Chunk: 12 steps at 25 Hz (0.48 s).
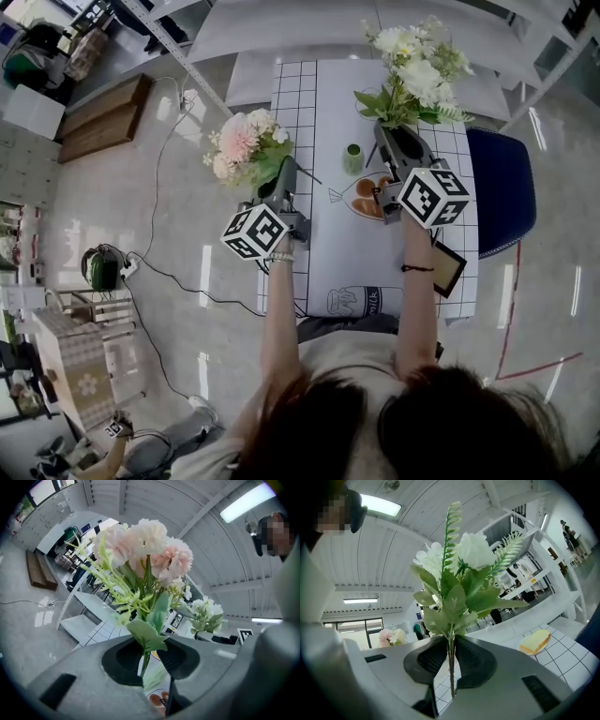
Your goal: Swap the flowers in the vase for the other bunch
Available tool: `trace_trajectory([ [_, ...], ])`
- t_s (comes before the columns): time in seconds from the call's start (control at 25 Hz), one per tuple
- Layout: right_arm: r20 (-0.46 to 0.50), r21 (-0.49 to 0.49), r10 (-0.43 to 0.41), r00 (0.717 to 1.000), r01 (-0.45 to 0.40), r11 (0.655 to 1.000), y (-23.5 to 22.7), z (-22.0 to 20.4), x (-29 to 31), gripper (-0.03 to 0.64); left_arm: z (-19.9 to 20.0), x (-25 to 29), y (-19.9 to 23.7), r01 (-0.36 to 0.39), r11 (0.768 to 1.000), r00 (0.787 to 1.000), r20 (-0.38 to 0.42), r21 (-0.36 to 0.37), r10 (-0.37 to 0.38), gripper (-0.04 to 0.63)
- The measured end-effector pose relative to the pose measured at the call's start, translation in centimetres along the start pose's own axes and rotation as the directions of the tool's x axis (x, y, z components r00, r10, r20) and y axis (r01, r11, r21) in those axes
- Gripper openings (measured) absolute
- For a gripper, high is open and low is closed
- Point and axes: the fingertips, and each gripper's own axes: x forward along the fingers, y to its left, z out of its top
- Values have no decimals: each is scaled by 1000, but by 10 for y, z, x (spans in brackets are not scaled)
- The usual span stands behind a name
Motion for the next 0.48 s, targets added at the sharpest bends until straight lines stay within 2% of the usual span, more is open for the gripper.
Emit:
trace_trajectory([
  [0.2, 20, -16, 2, 1000, -2, 1000, 3, 3, 8, 51, -8, 2, -4, 20, 1000, 999, -34, 5, -20, 87],
  [0.48, 18, -24, -2, 1000, 2, 1000, 5, -1, 18, 51, -9, 1, -3, 29, 999, 999, -44, 15, -28, 87],
])
